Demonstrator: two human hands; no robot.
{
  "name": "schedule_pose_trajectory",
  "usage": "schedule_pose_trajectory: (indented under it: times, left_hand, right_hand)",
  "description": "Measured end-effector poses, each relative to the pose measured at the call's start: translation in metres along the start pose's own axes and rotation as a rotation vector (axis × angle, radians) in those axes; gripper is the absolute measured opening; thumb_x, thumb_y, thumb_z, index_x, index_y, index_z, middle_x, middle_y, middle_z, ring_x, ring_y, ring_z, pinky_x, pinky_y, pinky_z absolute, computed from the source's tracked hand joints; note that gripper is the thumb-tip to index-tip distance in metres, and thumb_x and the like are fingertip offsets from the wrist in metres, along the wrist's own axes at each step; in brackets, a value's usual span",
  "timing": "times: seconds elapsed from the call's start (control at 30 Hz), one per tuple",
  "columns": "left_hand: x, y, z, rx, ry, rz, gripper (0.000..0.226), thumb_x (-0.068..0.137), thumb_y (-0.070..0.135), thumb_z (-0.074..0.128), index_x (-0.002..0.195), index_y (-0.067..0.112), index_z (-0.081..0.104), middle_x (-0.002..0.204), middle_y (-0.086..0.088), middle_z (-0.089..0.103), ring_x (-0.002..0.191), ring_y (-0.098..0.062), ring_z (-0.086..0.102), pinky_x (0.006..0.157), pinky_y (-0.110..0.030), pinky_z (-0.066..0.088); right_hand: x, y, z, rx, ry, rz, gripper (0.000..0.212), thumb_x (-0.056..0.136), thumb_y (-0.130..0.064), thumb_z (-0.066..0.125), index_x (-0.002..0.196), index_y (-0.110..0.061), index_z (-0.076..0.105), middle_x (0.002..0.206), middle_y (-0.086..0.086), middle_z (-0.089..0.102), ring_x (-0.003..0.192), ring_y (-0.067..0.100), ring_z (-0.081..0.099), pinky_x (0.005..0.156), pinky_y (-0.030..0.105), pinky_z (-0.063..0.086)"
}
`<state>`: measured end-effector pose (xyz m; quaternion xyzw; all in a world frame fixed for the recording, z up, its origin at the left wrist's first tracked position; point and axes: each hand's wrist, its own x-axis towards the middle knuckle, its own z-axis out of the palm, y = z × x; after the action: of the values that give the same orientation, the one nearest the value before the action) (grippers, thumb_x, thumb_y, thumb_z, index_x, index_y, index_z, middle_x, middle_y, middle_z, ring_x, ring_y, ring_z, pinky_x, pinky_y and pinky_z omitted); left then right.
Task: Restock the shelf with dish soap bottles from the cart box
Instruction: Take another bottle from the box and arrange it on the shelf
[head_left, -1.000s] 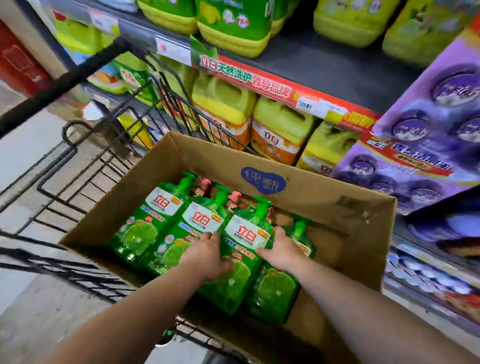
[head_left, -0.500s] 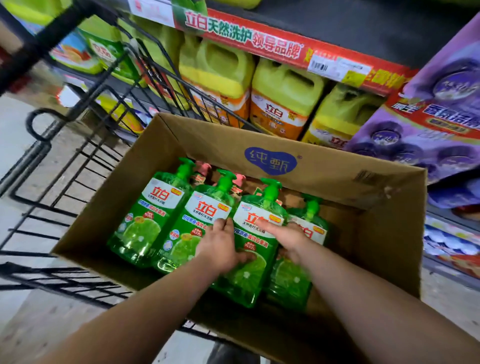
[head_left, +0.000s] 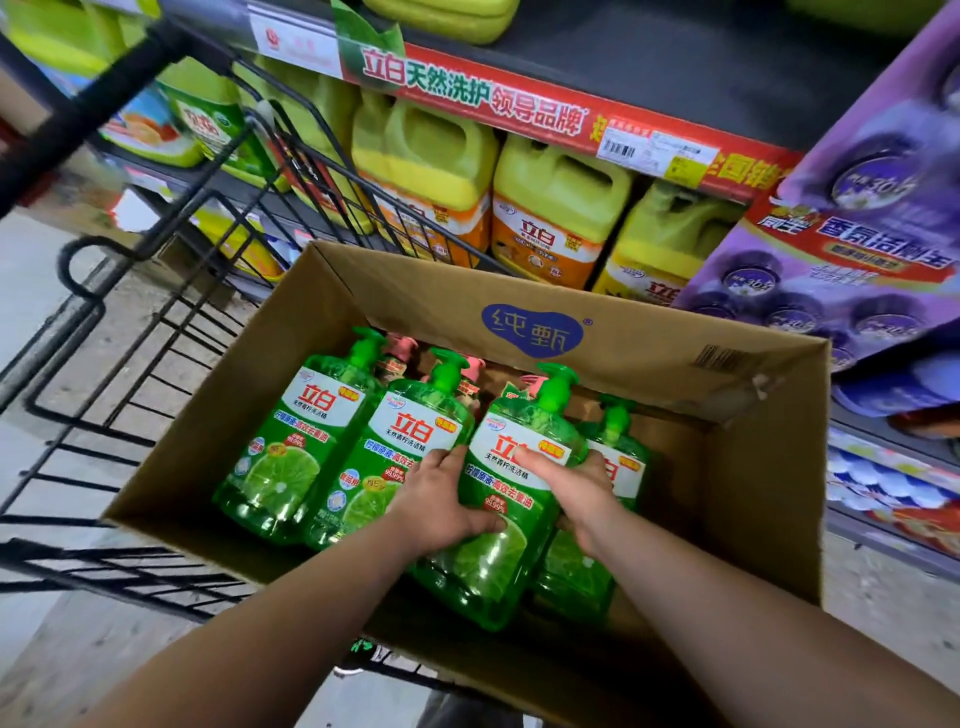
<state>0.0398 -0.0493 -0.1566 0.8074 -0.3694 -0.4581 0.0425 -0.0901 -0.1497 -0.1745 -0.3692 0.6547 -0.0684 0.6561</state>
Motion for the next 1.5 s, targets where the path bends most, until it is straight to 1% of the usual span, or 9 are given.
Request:
schedule_pose_trajectory:
  times: [0.2, 0.33, 0.47, 0.6, 0.77, 0.97, 1.2, 1.37, 1.5]
  left_hand:
    - [-0.011, 0.001, -0.007, -0.387, -0.059, -0.002, 0.114, 0.062, 0.053, 0.079, 0.149, 0.028, 0.01, 0.146, -0.009, 0.039, 0.134, -0.028, 0.035, 0.112, -0.046, 0.029]
    - [-0.026, 0.015, -0.017, -0.646, -0.073, 0.068, 0.105, 0.068, 0.032, 0.08, 0.149, 0.023, 0.013, 0.119, 0.009, 0.048, 0.089, 0.005, 0.049, 0.085, -0.017, 0.04]
    - [-0.04, 0.032, -0.021, -0.696, 0.022, 0.142, 0.089, 0.071, 0.028, 0.079, 0.143, 0.022, 0.026, 0.106, 0.015, 0.048, 0.073, 0.013, 0.042, 0.079, -0.015, 0.038]
    - [-0.048, 0.047, -0.029, -0.733, 0.056, 0.222, 0.055, 0.07, 0.025, 0.079, 0.112, 0.035, 0.044, 0.092, 0.021, 0.063, 0.071, 0.015, 0.059, 0.061, -0.004, 0.044]
    - [-0.066, 0.073, -0.04, -0.738, 0.115, 0.295, 0.066, 0.068, 0.021, 0.081, 0.124, 0.02, 0.046, 0.106, 0.003, 0.069, 0.095, -0.011, 0.066, 0.085, -0.027, 0.05]
    - [-0.094, 0.122, -0.038, -0.713, 0.181, 0.43, 0.06, 0.069, 0.015, 0.081, 0.117, 0.025, 0.045, 0.094, 0.01, 0.068, 0.071, 0.008, 0.066, 0.056, -0.002, 0.045]
    - [-0.132, 0.222, 0.016, -0.527, 0.145, 0.549, 0.067, 0.064, 0.024, 0.085, 0.12, 0.018, 0.049, 0.107, -0.001, 0.069, 0.096, -0.015, 0.066, 0.093, -0.034, 0.051]
    - [-0.182, 0.324, 0.108, -0.354, 0.027, 0.715, 0.056, 0.055, 0.041, 0.087, 0.1, 0.034, 0.053, 0.094, 0.016, 0.067, 0.082, 0.006, 0.063, 0.073, -0.014, 0.05]
    - [-0.198, 0.358, 0.146, -0.382, -0.021, 0.728, 0.078, 0.048, 0.042, 0.087, 0.116, 0.025, 0.053, 0.102, 0.006, 0.069, 0.091, -0.008, 0.065, 0.087, -0.026, 0.052]
  right_hand:
    - [-0.016, -0.02, -0.014, 0.015, -0.011, -0.179, 0.072, 0.053, -0.026, 0.09, 0.111, -0.018, 0.047, 0.102, 0.001, 0.067, 0.089, 0.017, 0.067, 0.078, 0.032, 0.054]
    - [-0.031, -0.042, -0.02, 0.038, -0.066, -0.251, 0.071, 0.057, -0.022, 0.089, 0.118, -0.009, 0.056, 0.107, 0.011, 0.07, 0.095, 0.028, 0.069, 0.09, 0.049, 0.053]
    - [-0.05, -0.062, -0.03, 0.05, -0.084, -0.322, 0.066, 0.061, -0.019, 0.087, 0.117, -0.006, 0.055, 0.107, 0.013, 0.07, 0.094, 0.028, 0.069, 0.089, 0.048, 0.054]
    - [-0.071, -0.081, -0.04, 0.077, -0.071, -0.381, 0.063, 0.064, -0.02, 0.085, 0.117, -0.008, 0.052, 0.109, 0.012, 0.069, 0.095, 0.026, 0.069, 0.089, 0.045, 0.054]
    - [-0.097, -0.101, -0.059, 0.099, -0.066, -0.472, 0.047, 0.066, -0.021, 0.084, 0.103, -0.016, 0.055, 0.106, 0.009, 0.07, 0.093, 0.024, 0.069, 0.087, 0.042, 0.055]
    - [-0.131, -0.109, -0.108, 0.158, -0.076, -0.585, 0.044, 0.07, -0.018, 0.081, 0.108, -0.012, 0.06, 0.106, 0.011, 0.072, 0.093, 0.025, 0.07, 0.088, 0.043, 0.055]
    - [-0.181, -0.083, -0.231, 0.261, 0.053, -0.707, 0.022, 0.073, -0.014, 0.079, 0.09, -0.016, 0.064, 0.097, 0.008, 0.073, 0.084, 0.02, 0.07, 0.082, 0.038, 0.057]
    - [-0.229, -0.024, -0.37, 0.365, 0.21, -0.752, 0.03, 0.075, -0.013, 0.076, 0.103, -0.01, 0.067, 0.103, 0.011, 0.072, 0.085, 0.02, 0.071, 0.075, 0.032, 0.058]
    - [-0.244, -0.001, -0.417, 0.396, 0.261, -0.72, 0.04, 0.073, -0.018, 0.079, 0.11, -0.01, 0.064, 0.108, 0.012, 0.071, 0.098, 0.027, 0.069, 0.089, 0.044, 0.054]
